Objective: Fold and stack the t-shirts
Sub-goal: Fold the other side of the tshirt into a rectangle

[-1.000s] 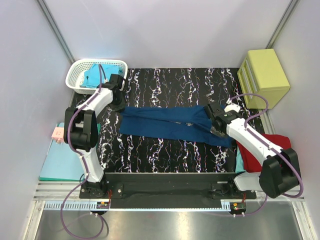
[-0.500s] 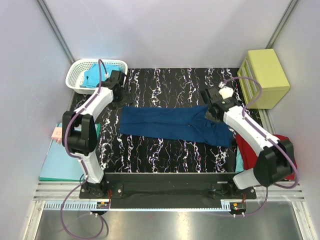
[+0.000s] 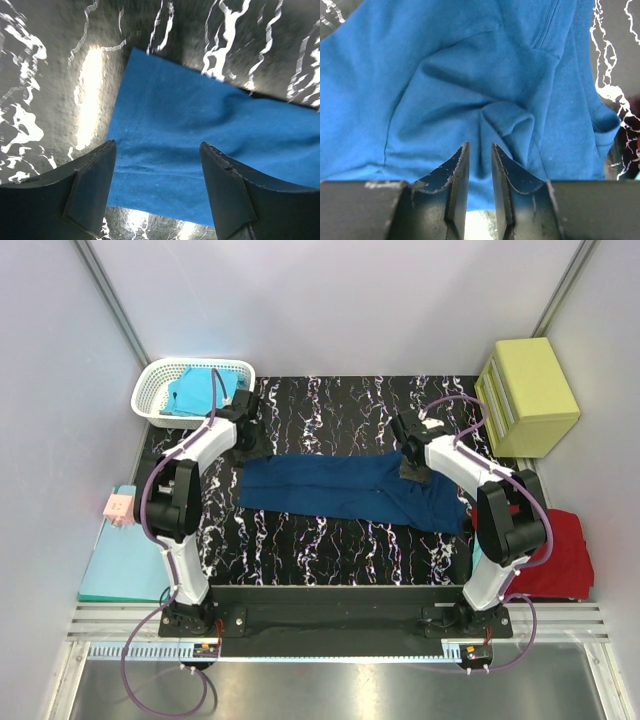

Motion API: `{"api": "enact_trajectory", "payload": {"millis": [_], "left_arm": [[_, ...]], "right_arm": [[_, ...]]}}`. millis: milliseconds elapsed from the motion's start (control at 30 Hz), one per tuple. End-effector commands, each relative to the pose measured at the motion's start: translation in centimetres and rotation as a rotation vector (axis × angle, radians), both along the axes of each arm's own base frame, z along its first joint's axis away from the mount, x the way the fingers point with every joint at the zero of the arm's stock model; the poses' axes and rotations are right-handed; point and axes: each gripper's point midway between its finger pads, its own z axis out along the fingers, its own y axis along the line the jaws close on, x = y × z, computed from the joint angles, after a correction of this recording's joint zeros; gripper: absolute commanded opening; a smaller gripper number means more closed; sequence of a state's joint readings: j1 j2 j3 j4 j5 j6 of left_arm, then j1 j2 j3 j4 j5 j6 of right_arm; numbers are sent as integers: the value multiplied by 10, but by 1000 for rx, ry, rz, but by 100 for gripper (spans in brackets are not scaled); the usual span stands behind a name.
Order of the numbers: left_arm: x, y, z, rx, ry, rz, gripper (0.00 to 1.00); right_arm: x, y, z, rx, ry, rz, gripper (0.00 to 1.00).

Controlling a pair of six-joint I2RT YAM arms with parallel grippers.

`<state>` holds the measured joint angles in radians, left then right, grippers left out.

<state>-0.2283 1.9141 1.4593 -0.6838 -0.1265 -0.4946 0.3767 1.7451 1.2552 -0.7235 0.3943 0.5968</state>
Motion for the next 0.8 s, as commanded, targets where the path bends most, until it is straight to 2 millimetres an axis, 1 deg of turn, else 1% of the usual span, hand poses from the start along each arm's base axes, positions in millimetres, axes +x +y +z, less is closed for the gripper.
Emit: {"api": "enact_trajectory", "payload": {"millis": [0,67,100,200,300,400,433,533,567,633,700,733,767], "left_arm": [[9,-8,4,-29,-36,-19,71],[9,-10,5,-32,-40,-21,71],[9,-11,5,-34,-39,-22,71],[7,-14,5,-34,-38,-30,70],[6,-15,4,-35,-34,-37,70],[5,-17,3,-34,-31,-43,70],[4,-17,3,-33,-29,-44,70],[4,-17,2,-32,-28,-47,69],[4,-18,1,-34,-27,-48,68],[3,-19,1,-33,-24,-50,68],[2,-20,0,-35,-22,-54,67],[2,-21,1,-37,-23,-56,66],[2,-23,1,-37,-23,-59,66]], "right_arm": [[19,-2,-3,31,-29,-7,31],[22,-7,-12,39,-5,-24,30],[24,-9,-12,46,-6,-37,30],[27,-7,-15,57,-7,-38,31],[26,-6,-21,60,11,-38,30],[22,-3,-27,78,25,-38,25],[20,-2,-29,83,31,-35,22],[16,-2,-31,91,37,-37,7],[14,-3,-30,94,33,-41,0],[12,-4,-28,96,28,-45,0],[8,-4,-21,96,10,-43,0],[7,-4,-10,92,-17,-43,0],[4,-4,-7,91,-25,-45,0]]}}
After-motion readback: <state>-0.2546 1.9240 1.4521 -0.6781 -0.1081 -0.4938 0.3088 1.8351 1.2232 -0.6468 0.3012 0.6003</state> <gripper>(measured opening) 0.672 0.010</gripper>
